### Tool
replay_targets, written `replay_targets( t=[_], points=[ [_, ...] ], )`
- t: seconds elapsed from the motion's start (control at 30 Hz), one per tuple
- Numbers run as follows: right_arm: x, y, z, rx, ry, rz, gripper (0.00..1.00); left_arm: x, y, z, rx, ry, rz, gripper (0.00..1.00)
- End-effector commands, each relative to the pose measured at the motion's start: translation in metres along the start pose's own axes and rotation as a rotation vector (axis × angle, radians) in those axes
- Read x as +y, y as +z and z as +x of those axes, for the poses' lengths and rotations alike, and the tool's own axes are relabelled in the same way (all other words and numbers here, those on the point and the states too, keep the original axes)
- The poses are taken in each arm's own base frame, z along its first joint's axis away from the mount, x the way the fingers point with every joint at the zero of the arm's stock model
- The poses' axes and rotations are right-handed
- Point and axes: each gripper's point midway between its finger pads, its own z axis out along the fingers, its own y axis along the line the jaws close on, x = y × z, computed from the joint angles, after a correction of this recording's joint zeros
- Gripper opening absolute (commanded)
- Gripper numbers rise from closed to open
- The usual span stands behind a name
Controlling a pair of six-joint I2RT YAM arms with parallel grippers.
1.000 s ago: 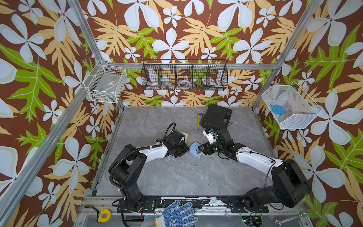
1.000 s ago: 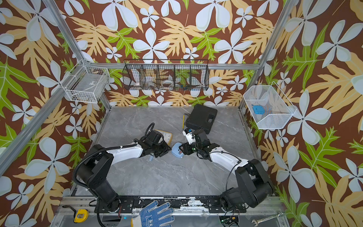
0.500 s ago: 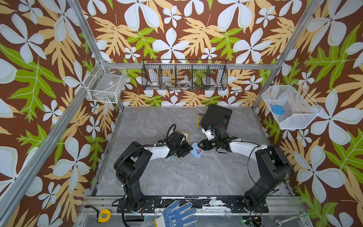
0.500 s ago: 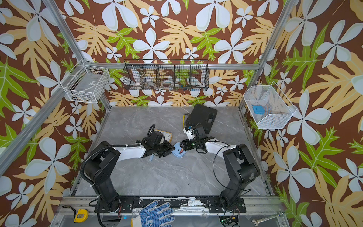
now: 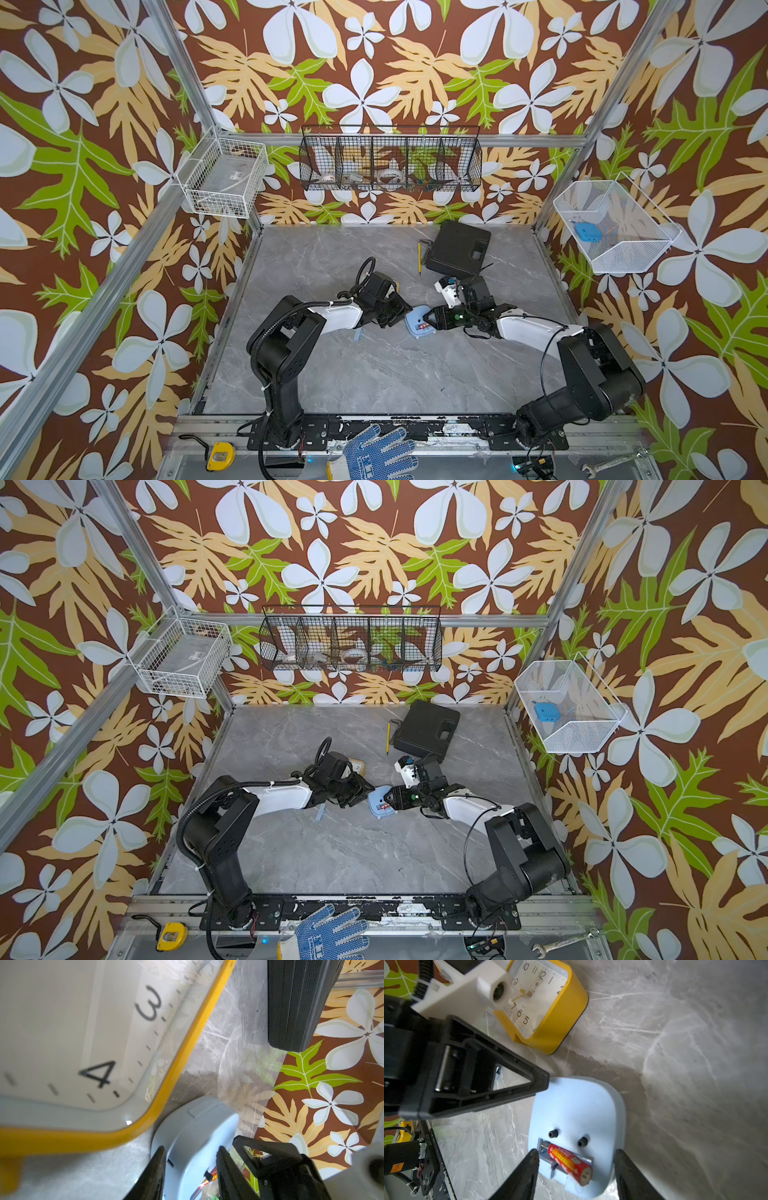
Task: Insert the battery into the alarm
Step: Adjust the alarm at the center of the board, then install the battery in the alarm.
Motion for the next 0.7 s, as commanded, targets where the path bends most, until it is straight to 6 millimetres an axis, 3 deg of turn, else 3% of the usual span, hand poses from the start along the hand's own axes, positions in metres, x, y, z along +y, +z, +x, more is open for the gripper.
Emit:
replay_targets(
  t=[0.0,0.17,0.37,0.67],
  points=[
    [-0.014,-0.01,-0.011,0.001,-0.024,0.137,0.56,0.001,-0.001,0.004,0.012,0.013,-0.007,0.42],
    [-0.016,-0.016,-0.006,0.051,-0.069,0.247,0.47,0.003,-0.002,0.008,0.01,0.015,-0.014,0.42],
    [-0.01,-0.006,0.011,0.117,-0.099,0.296,0.37,0.009,0.004,0.012,0.034,0.006,-0.029,0.42],
    [-0.01,-0.003,0.018,0.139,-0.086,0.318,0.31,0.022,0.006,0.017,0.043,-0.016,-0.055,0.4]
  ],
)
